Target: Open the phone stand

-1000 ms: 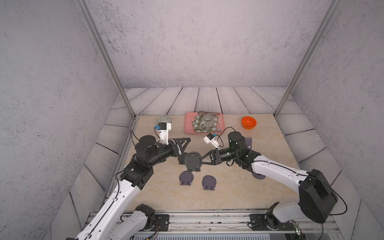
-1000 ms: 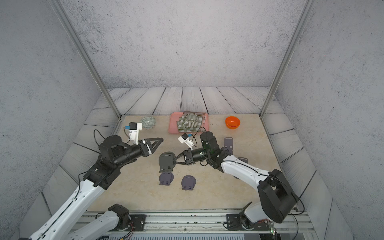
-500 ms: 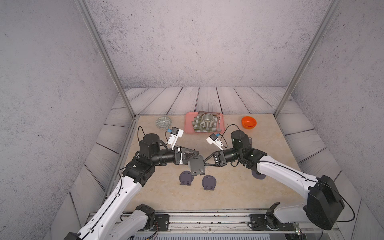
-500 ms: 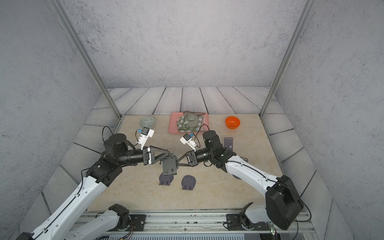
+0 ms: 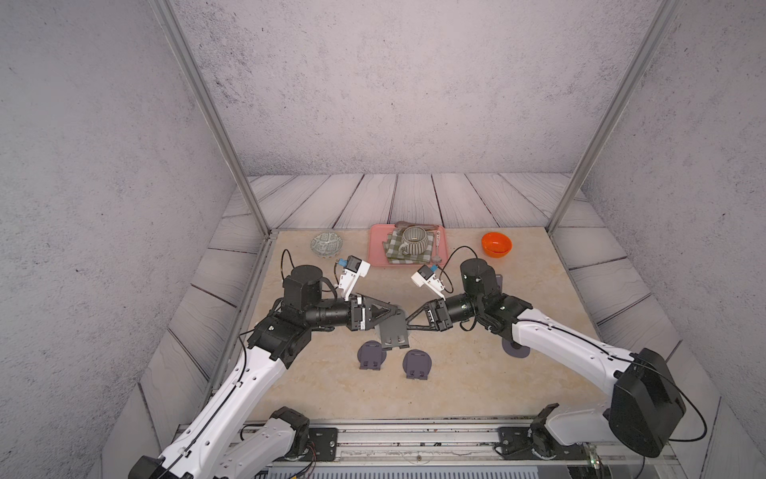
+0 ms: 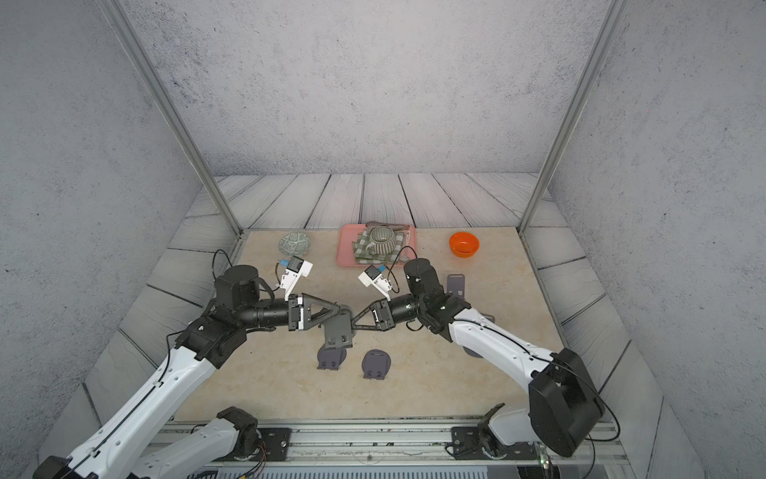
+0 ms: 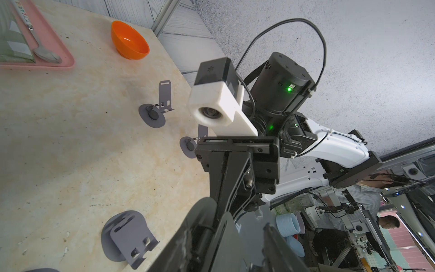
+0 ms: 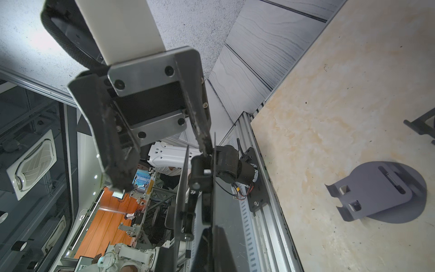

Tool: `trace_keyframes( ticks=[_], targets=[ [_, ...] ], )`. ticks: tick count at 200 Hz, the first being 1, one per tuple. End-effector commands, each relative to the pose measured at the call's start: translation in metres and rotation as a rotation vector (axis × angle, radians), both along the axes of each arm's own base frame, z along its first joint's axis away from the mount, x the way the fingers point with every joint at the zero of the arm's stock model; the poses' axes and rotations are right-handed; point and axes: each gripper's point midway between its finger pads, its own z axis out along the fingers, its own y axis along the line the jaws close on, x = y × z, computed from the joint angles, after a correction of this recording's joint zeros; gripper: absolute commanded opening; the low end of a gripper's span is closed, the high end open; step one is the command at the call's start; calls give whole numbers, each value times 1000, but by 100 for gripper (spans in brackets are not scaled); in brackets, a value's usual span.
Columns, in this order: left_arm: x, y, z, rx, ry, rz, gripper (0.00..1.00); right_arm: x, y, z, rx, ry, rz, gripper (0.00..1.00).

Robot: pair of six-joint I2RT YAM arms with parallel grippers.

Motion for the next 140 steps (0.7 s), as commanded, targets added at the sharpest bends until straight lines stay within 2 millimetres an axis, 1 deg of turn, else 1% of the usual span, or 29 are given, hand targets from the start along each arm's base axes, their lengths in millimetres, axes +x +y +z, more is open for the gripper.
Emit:
trace_keyframes(
  ticks=[1,25,36,55,79,94,115,126,140],
  targets=[
    [-4,-5,4,-17,-22,-47,47,-3,-1,17,45,-51,32,0],
    [-11,-9,0,-20,-2,-86,41,0,1,17,44,-46,32,0],
    [-15,-10,-3,-15,9,-102,39,0,2,17,44,-42,35,0],
    [-20,-10,-6,-5,19,-121,31,2,3,20,48,-40,40,0],
    [-27,-8,-8,5,26,-136,31,5,4,22,51,-39,40,0],
    [-31,-7,-9,6,34,-147,31,7,4,20,46,-31,34,0],
    [-37,-6,-10,6,43,-161,24,10,3,19,42,-24,29,0],
    [-39,-5,-12,11,45,-162,17,11,2,18,41,-20,27,0],
    [-42,-3,-13,20,45,-165,11,12,2,18,40,-19,23,0]
  ],
)
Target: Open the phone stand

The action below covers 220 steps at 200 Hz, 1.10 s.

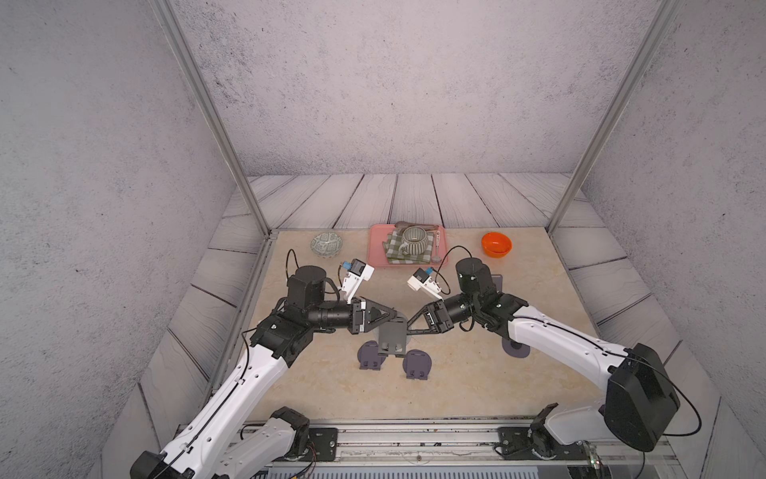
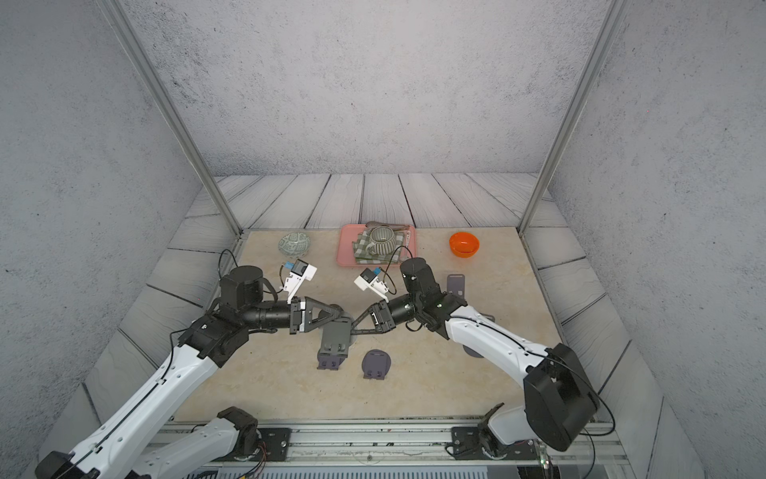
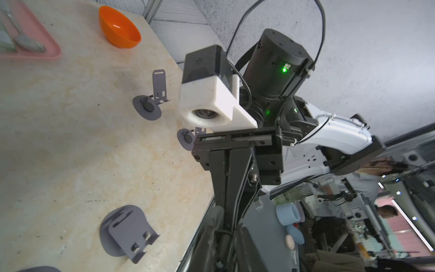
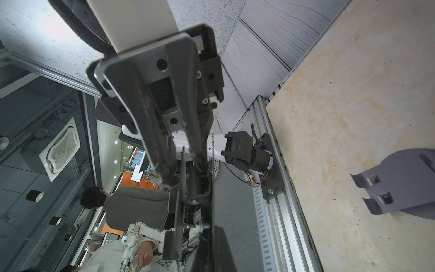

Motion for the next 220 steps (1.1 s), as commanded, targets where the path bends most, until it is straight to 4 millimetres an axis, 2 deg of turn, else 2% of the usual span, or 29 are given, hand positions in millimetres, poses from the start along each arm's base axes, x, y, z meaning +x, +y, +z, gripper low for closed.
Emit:
trace_keyframes(
  ticks=[1,16,74,129,140,153,181,208,220],
  targets=[
    [-31,0,-5,0,49,-108,10,22,2,16,33,-70,-66,0],
    [-31,1,-6,6,48,-106,0,23,2,16,32,-69,-69,0],
    [-34,-1,4,-31,34,-135,0,24,0,14,28,-58,-76,0],
    [-34,-2,-6,-24,66,-131,0,23,-4,15,32,-61,-80,0],
    [-33,-2,-7,-28,70,-130,12,24,-4,14,31,-62,-83,0],
    [-35,-3,-6,-41,79,-144,17,24,-4,14,28,-57,-85,0],
    [-40,-4,-7,-49,99,-173,37,26,-4,13,28,-58,-89,0],
    [-45,-4,-14,-37,117,-181,39,28,-3,15,31,-60,-91,0],
    [-46,-5,-16,-33,127,-182,35,28,-3,15,31,-59,-90,0]
  ],
)
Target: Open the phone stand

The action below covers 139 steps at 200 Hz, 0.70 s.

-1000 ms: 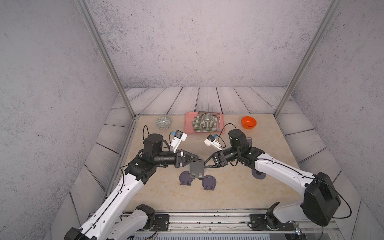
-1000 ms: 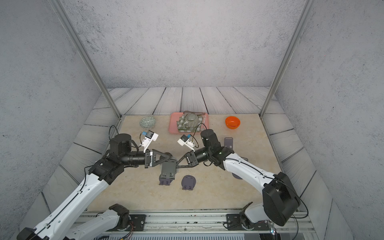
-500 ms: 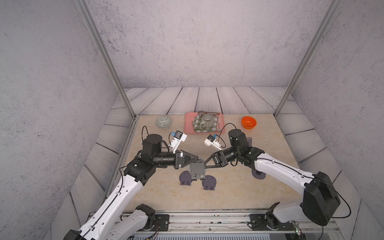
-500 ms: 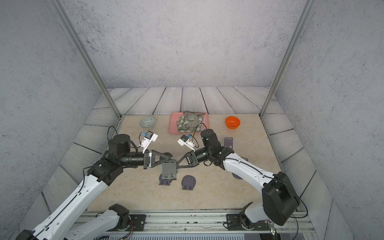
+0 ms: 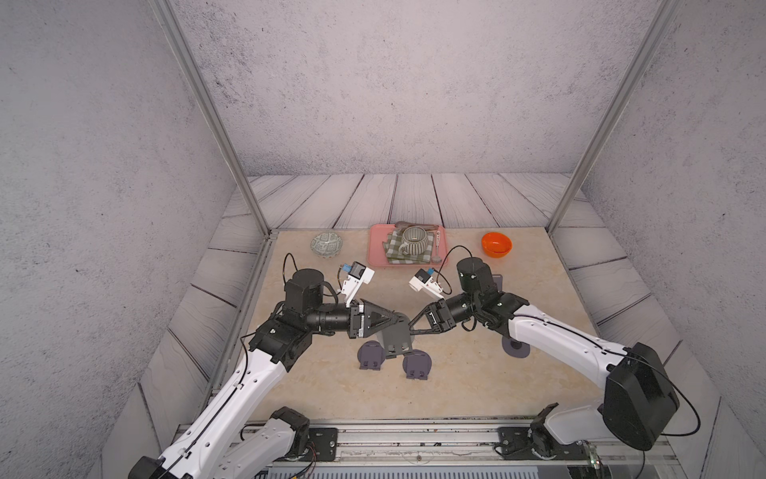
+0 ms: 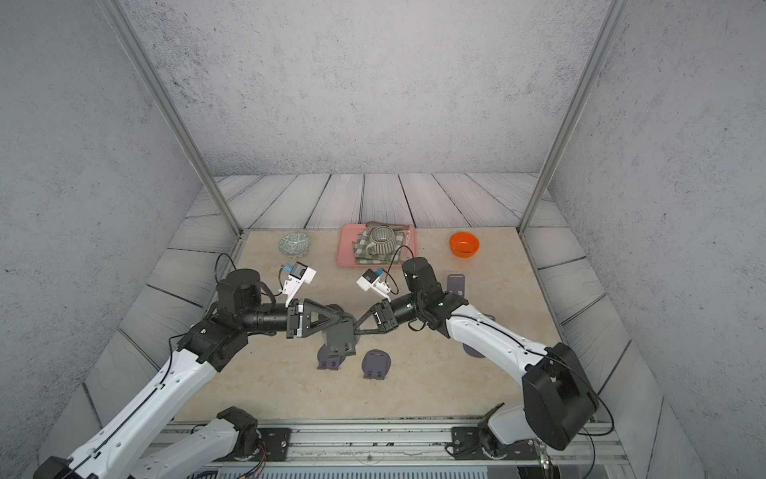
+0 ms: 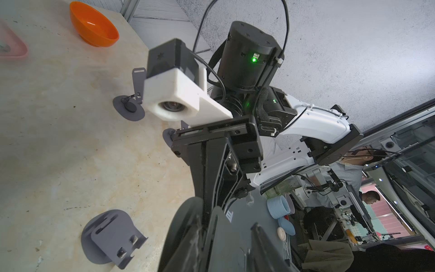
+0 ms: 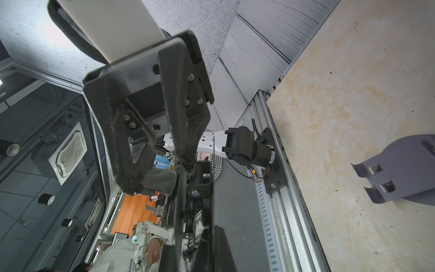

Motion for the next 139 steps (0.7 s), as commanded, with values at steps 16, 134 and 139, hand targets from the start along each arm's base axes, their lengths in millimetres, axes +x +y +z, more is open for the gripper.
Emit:
trace_keyframes(
  ticks=[16,134,139],
  targets=[
    [-35,-4,-25,27,146,-127,14,26,3,20,50,-109,-90,0],
    [-37,-2,66,-123,-25,-81,0,47,13,-39,-53,28,-129,0],
    [-38,-2,70,-128,-35,-81,0,49,14,-44,-61,38,-131,0]
  ],
)
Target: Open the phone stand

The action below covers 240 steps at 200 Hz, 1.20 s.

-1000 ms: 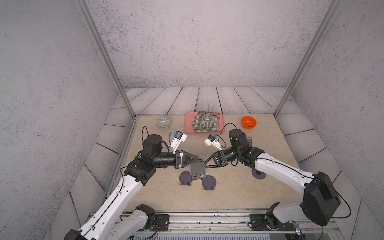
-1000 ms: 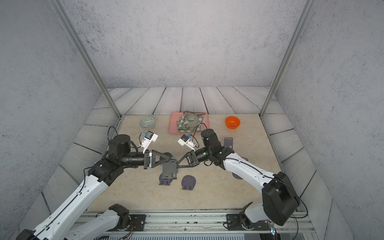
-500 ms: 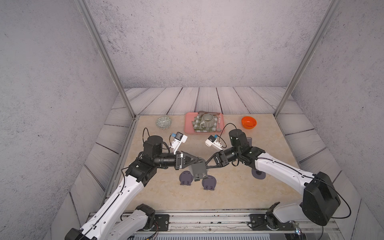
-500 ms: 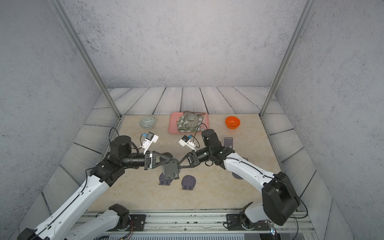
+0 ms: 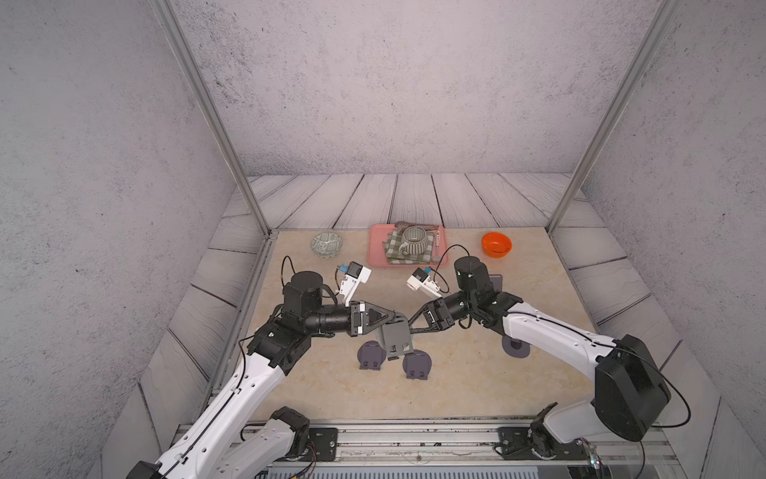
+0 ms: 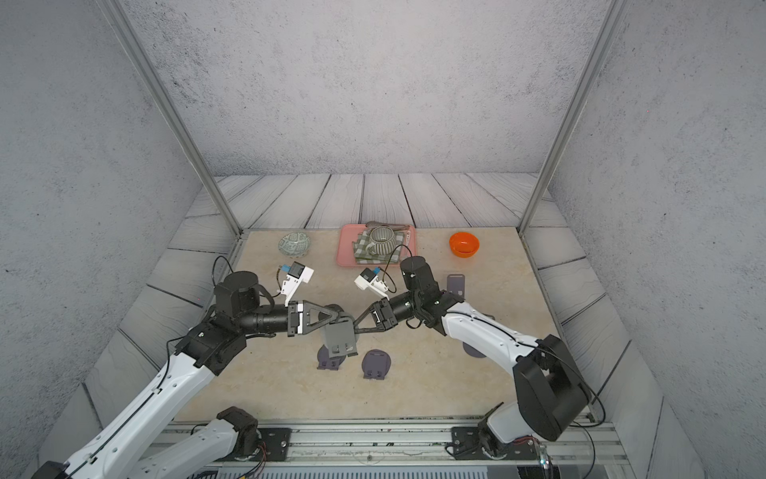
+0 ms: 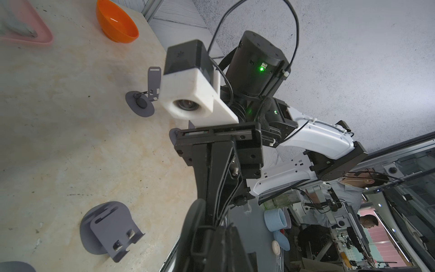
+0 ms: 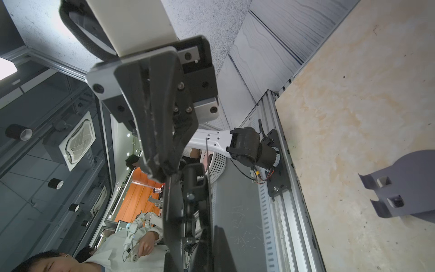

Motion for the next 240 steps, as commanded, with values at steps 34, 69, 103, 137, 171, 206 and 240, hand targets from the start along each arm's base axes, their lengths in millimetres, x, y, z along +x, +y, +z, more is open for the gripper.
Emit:
trace_keyframes(
  ticks=[34,69,103,137,171,206,240],
  targets=[
    [-46,1,84,-115,-226,-143,0,50,13,-63,-151,113,-194,0],
    [-33,7,117,-88,-423,-51,0,52,14,-79,-183,148,-197,0],
    [-15,12,156,-47,-607,44,0,51,11,-89,-205,165,-209,0],
    [2,7,140,8,-538,55,0,48,9,-72,-161,119,-208,0],
    [4,10,72,68,-346,65,51,41,1,-39,-118,14,-198,0],
    [0,19,20,103,-231,107,70,33,-4,-12,-68,-38,-188,0],
    [-2,21,12,75,-226,129,75,29,-6,2,-44,-61,-190,0]
  ],
)
